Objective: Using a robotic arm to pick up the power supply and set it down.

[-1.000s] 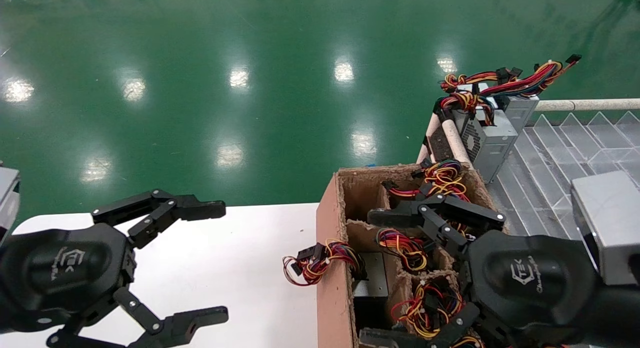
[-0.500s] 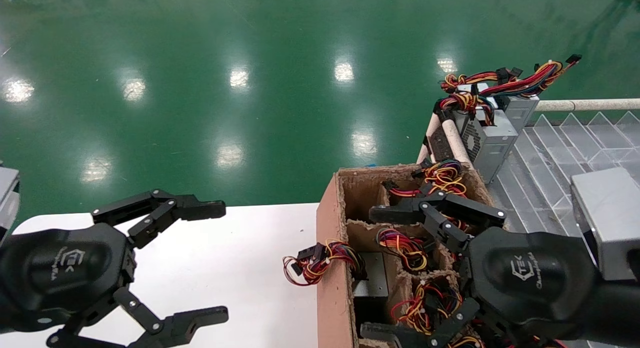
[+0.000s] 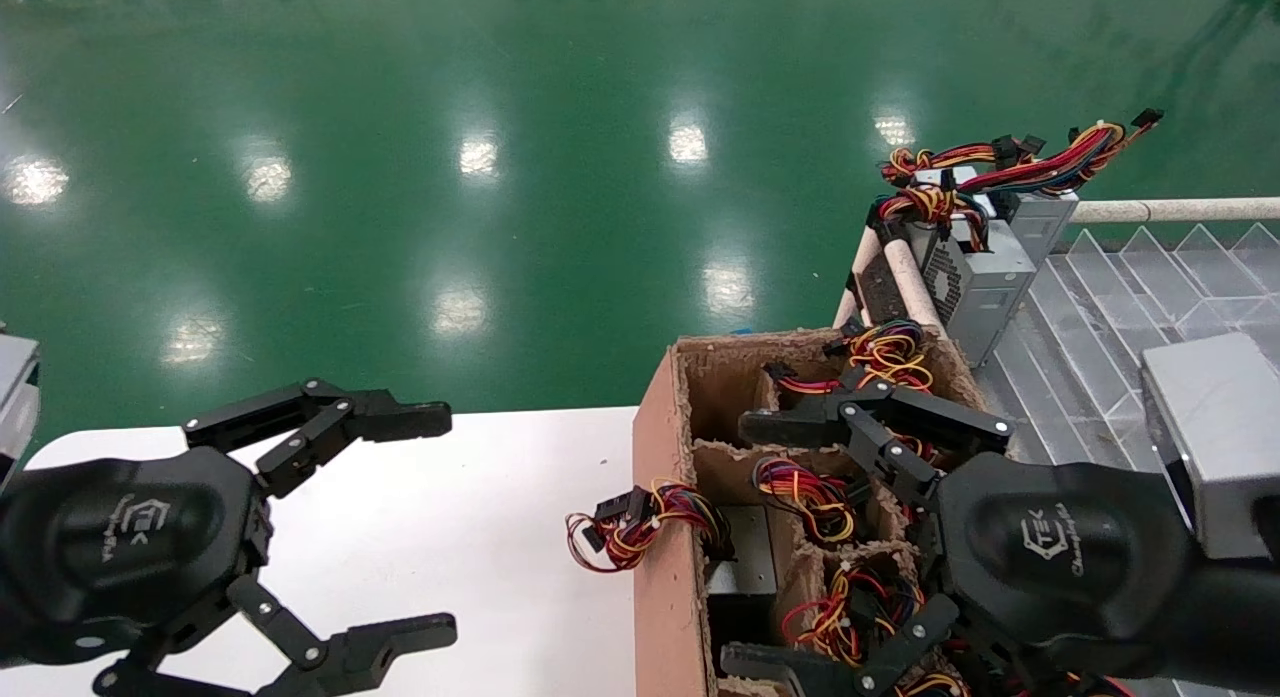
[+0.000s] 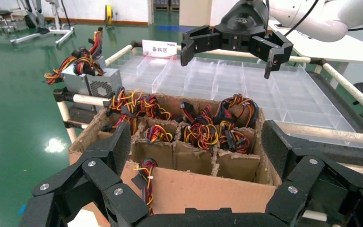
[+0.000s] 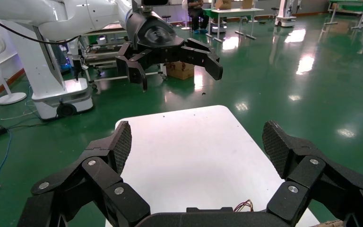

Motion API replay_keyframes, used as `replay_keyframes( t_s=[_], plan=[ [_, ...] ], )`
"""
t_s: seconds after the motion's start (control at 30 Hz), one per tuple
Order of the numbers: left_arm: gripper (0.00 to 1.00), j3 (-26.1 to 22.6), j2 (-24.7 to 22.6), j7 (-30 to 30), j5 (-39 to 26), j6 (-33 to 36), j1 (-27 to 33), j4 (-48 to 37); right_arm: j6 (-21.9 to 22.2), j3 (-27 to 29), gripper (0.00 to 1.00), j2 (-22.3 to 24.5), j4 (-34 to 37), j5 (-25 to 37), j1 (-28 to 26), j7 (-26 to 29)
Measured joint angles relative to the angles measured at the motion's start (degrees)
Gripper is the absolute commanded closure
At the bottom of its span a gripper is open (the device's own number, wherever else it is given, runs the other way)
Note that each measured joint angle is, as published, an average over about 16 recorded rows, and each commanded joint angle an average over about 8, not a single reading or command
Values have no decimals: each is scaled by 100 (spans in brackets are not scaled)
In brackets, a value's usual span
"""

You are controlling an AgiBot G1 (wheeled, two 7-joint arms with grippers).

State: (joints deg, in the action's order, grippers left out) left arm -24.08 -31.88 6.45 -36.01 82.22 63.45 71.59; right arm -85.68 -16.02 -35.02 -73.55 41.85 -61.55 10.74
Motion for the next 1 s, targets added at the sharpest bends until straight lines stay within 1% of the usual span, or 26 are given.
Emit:
replay_keyframes(
  t_s=[1.0],
  plan=[
    [0,0,0,0,0,0,0,0,1,0,0,-1,8,4,-7,-5]
  ],
)
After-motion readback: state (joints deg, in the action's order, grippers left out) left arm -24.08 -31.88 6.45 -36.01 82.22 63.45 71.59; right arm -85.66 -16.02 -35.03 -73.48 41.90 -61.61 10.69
